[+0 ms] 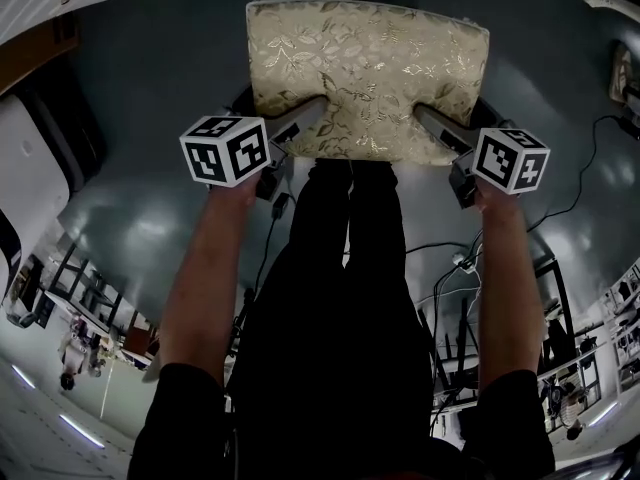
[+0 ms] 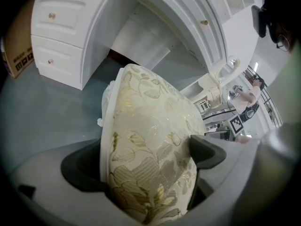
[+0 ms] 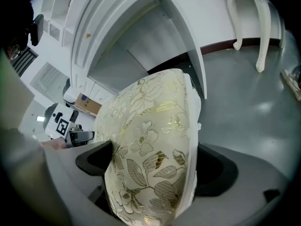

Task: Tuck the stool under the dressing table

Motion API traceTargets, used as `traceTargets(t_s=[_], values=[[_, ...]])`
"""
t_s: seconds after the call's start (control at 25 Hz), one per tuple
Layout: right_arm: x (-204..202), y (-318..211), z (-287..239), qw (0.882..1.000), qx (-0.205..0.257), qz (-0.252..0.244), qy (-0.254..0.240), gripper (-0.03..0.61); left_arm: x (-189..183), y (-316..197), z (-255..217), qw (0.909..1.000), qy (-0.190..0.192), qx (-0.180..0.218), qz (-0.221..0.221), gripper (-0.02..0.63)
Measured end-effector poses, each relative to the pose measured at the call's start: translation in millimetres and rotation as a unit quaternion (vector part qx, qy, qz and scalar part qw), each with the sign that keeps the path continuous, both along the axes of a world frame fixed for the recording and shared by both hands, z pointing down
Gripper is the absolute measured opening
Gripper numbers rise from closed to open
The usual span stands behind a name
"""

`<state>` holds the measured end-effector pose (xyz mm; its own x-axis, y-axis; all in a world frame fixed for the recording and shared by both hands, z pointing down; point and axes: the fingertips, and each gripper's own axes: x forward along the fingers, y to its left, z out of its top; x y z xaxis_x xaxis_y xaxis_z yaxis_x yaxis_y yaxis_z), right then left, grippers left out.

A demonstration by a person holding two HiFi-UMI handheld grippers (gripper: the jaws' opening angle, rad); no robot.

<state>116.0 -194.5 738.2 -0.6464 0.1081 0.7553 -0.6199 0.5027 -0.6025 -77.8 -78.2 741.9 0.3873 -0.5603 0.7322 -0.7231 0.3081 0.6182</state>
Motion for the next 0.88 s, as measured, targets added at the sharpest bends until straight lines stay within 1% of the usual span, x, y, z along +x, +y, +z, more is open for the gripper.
traceTargets(t_s=[0.16,0.24,0.32,0.48,0.6,0.72,0.88], values=[[1,2,0,1.000,0.001,0.005,-0.002,0.518,2,4,3,0.9999,0.011,-0.008,0.000,0.557],[1,0,-1,1.000,0.007,0.007,-0.006,0.517,1,2,3,0.9999,0.013,-0.005,0.001,0.557],[0,0,0,1.000,0.008,0.008,-0.011,0.517,0,0,1,1.0000,0.008,0.000,0.006,0.557],[2,7,2,1.000,-0.006,0.014,-0.022,0.517,-3,-1,-3,0.9997,-0.004,-0.002,0.023,0.557],[4,5,0,0.999,-0.001,0.023,-0.022,0.517,-3,-6,-3,0.9995,-0.006,0.003,0.032,0.557],[1,5,3,1.000,0.003,0.021,-0.021,0.517,-5,-4,1,0.9995,-0.003,0.008,0.030,0.557],[1,6,5,0.999,-0.004,0.012,-0.034,0.517,-3,2,-1,0.9998,-0.006,0.000,0.018,0.557]])
